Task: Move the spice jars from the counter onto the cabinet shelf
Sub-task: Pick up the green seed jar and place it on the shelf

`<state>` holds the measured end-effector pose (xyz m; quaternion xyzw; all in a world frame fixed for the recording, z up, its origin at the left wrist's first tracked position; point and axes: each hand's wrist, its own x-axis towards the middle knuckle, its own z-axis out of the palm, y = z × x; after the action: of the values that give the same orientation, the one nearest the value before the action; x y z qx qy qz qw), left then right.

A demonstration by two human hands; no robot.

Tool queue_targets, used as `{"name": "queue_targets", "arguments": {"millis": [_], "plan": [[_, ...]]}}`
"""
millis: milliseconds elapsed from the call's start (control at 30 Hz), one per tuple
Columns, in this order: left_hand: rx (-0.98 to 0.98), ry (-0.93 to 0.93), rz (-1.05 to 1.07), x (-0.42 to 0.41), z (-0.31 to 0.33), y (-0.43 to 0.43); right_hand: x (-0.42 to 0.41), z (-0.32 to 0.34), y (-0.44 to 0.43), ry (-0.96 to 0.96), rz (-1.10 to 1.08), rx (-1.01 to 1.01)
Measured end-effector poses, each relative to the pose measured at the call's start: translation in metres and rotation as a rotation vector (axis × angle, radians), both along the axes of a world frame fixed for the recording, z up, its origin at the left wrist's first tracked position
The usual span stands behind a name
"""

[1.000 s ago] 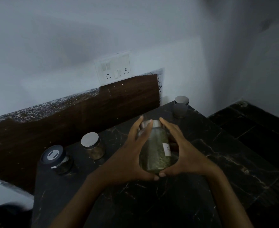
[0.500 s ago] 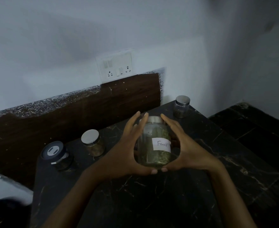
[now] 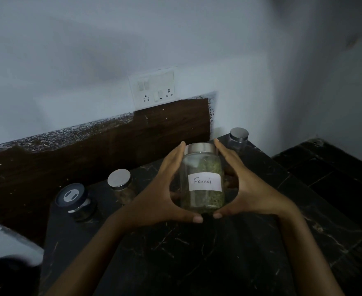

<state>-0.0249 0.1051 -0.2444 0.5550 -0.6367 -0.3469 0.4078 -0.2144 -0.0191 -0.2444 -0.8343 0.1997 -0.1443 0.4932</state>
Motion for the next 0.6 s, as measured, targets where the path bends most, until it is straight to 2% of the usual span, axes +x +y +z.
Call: {"name": "queue_targets", "arguments": {"millis": [133, 233, 333, 600], "plan": [[0.032, -0.122, 0.013, 0.009, 0.009, -0.006, 0.008, 0.004, -0.001, -0.02, -0.005, -0.054], [-0.001, -0.119, 0.037, 0.013, 0.022, -0.011, 0.015, 0.017, -0.008, -0.025, 0.003, -0.106], [-0.08, -0.089, 0.085, 0.016, 0.04, -0.016, 0.022, 0.04, -0.017, -0.029, 0.028, -0.189], [-0.32, -0.37, 0.12, 0.043, 0.116, -0.047, 0.055, 0.115, -0.038, -0.194, 0.014, -0.451]]}}
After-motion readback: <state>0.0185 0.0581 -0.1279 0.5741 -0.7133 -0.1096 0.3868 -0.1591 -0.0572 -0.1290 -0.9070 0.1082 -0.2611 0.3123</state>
